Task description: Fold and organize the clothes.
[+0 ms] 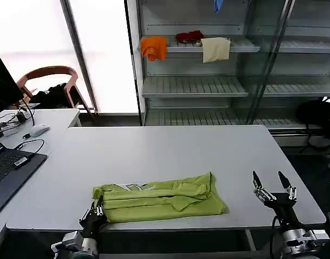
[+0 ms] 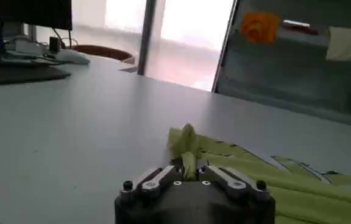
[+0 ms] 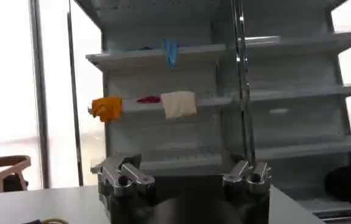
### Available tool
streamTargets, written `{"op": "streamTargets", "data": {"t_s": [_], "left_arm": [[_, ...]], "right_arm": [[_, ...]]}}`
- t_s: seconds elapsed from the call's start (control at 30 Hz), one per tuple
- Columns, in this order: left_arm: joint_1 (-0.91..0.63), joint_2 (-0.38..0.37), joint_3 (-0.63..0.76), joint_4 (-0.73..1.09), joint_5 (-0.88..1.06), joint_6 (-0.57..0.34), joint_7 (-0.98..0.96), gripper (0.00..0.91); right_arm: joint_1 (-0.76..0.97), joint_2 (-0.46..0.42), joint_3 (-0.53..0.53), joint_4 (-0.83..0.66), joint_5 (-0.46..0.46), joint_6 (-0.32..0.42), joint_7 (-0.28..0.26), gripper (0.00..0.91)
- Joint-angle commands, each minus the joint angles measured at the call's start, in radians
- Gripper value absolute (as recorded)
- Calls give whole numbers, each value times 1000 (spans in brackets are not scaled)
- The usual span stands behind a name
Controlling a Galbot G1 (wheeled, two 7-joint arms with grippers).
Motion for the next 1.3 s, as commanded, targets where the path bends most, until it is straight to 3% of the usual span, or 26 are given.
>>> {"op": "streamTargets", "data": {"t_s": [0.03, 0.17, 0.47, 1.0, 1.17, 1.3], "left_arm": [[-14, 19, -23, -29, -17, -13, -21, 0], [-25, 50, -62, -55, -35, -9, -21, 0], [-33, 138, -152, -61, -124, 25, -6, 0], [-6, 384, -551, -3, -311, 92, 44, 0], [7, 381, -539, -90, -317, 113, 58, 0], [13, 305, -371, -234, -239, 125, 65, 0]], "right_arm": [[4, 2, 5, 2, 1, -7, 13, 907], [19, 1, 13, 3, 1, -33, 37, 907], [24, -35, 18, 2, 31, -44, -4, 907], [50, -36, -4, -9, 30, -46, -6, 907], [61, -30, -19, -13, 25, -46, -5, 907], [68, -26, -25, -11, 21, -52, -5, 907]]}}
